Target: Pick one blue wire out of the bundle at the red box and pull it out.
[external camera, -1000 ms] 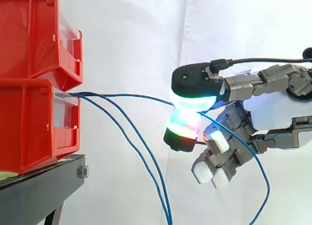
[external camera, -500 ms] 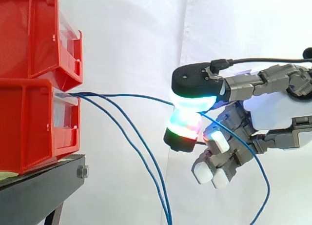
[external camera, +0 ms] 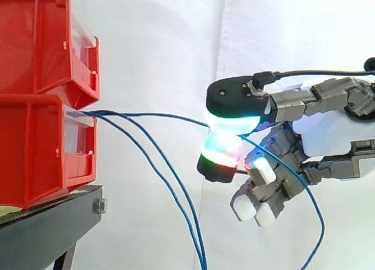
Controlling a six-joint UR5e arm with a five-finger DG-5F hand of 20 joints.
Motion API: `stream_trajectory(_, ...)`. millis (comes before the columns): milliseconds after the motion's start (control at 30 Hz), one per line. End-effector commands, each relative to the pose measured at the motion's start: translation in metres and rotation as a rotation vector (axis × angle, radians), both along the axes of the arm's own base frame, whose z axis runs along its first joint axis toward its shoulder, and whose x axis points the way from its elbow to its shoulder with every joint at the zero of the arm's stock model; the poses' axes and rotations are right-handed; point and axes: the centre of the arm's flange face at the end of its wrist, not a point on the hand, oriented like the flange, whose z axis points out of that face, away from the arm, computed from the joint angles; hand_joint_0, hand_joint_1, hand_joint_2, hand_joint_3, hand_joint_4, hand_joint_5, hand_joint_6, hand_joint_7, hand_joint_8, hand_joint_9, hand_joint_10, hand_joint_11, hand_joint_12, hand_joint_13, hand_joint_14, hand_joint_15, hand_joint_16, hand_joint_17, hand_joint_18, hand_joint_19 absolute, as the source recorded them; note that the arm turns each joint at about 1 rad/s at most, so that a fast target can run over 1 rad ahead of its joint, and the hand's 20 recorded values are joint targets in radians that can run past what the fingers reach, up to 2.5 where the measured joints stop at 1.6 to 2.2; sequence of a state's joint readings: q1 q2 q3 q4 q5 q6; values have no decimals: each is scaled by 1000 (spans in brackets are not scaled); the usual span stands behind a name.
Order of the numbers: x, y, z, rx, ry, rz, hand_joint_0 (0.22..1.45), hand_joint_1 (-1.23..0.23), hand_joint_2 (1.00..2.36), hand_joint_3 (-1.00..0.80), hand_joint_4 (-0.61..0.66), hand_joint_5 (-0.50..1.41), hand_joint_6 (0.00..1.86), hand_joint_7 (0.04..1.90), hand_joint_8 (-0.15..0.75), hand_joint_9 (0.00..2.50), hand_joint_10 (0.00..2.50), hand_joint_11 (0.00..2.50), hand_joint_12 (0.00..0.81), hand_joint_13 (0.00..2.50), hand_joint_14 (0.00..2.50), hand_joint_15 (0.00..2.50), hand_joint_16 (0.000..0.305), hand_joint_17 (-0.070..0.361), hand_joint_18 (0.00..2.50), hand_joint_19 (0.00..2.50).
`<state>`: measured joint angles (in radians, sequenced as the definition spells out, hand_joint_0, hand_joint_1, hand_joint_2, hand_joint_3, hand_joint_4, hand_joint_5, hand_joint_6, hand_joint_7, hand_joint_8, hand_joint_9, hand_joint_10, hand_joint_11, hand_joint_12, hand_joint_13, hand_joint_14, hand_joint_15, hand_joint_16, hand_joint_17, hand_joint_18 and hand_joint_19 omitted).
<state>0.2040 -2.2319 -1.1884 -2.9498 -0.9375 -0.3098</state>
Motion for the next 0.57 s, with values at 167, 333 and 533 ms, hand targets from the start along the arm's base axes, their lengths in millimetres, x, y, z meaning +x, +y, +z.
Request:
stream_trajectory(167,0,0,0,0,0,0,603,-758,1004,-68,16,-71,881,1225,306,1358,20,679,427,1027,16,464,59,134,875,564)
stream_trajectory(333,0,0,0,0,-1,1,603,-758,1005,-66,18,-71,881,1224,309,1358,20,683,427,1029,14,465,59,133,875,567)
stream_trajectory(533,0,0,0,0,0,1,603,-759,1004,-69,17,-71,881,1219,306,1358,17,667,428,1028,14,456,59,134,876,566)
